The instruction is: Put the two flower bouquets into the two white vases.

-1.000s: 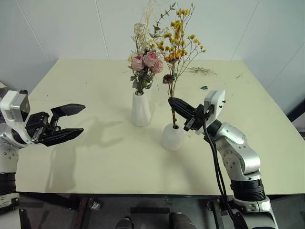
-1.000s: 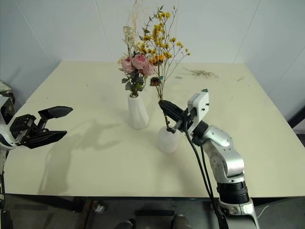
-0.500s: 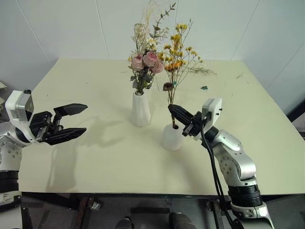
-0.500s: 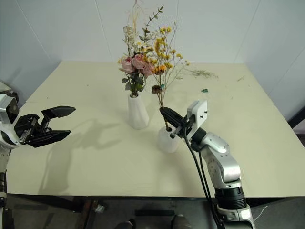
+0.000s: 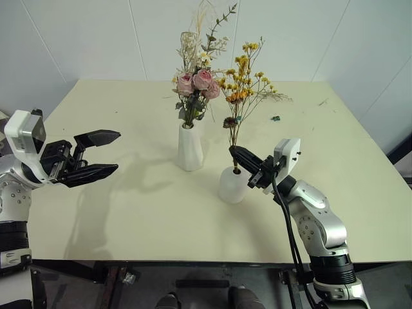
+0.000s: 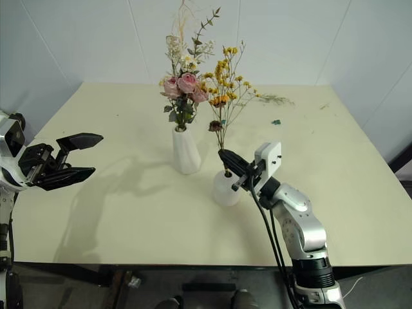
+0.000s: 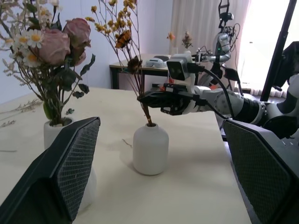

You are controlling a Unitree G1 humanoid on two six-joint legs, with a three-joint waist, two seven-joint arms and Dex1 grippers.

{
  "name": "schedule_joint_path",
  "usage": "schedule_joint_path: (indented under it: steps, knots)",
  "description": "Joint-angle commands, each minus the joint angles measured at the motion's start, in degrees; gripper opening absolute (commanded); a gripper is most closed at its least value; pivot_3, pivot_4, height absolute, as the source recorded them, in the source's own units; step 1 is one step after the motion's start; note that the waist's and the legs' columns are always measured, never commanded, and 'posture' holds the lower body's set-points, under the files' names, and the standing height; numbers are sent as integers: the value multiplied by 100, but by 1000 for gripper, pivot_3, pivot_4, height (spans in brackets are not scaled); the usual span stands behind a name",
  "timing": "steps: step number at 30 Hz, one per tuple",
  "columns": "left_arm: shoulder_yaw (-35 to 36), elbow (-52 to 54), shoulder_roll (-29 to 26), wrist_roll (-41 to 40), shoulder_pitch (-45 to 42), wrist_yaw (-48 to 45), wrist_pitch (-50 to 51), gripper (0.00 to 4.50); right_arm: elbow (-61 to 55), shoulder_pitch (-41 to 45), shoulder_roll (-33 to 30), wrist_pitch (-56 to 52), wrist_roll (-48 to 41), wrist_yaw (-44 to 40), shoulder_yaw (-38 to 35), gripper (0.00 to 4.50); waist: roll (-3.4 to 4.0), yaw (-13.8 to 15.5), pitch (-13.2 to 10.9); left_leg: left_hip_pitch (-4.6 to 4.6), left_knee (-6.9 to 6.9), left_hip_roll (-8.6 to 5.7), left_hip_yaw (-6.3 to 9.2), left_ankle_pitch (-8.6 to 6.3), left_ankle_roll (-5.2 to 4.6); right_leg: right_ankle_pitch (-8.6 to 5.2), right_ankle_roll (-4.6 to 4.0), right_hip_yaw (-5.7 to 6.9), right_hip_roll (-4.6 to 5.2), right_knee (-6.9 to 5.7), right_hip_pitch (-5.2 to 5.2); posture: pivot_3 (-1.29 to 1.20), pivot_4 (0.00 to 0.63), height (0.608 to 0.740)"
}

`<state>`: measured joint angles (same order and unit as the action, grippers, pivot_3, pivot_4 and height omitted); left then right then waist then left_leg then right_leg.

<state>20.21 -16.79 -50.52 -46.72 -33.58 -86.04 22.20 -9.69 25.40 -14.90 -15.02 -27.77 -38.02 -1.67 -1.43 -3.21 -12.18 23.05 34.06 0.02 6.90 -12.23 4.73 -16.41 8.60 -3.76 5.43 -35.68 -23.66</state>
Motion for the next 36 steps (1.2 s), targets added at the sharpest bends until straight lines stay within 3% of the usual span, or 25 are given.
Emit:
schedule_joint_path:
  steps: [1, 20, 27, 33, 34, 36]
  knots:
    - [112, 68, -89, -180, -176, -475, 81, 4500, -19, -60, 33, 226, -23, 8, -112, 75, 0, 5, 0, 0, 0, 0, 0, 0, 0, 0, 0, 0, 0, 0, 0, 0, 150, 740]
    - [10, -56, -54, -138, -439, -469, 104, 4500, 61, -319, -96, 410, 175, -92, 13, 75, 0, 9, 0, 0, -1, 0, 0, 0, 0, 0, 0, 0, 0, 1, 0, 0, 150, 740]
    - [-46, -159, -42, -70, -510, -465, 29, 4500, -171, -453, -310, 339, 252, -164, 25, 2246, 0, 6, 0, 0, -1, 0, 0, 0, 0, 0, 0, 0, -1, 0, 0, 0, 150, 740]
    - [-86, -262, 110, 23, -635, -341, -177, 4500, -670, -760, -1169, 47, 164, -484, -266, 4233, -1, 41, 0, 2, -1, -1, 0, 0, 0, 0, 0, 0, 0, 5, 1, 0, 150, 740]
    - [-75, -309, 137, 51, -646, -306, -229, 4500, -845, -873, -1451, -115, 45, -582, -442, 4455, -1, 52, 0, 3, 0, -2, 0, 0, 0, 0, 0, 0, 1, 6, 1, 0, 150, 740]
    - [-53, -364, 185, 72, -644, -266, -282, 4500, -1061, -1045, -1914, -362, -159, -765, -738, 4455, -1, 85, 0, 4, 0, -3, 0, 0, 0, 0, 1, 0, 1, 8, 2, 0, 150, 740]
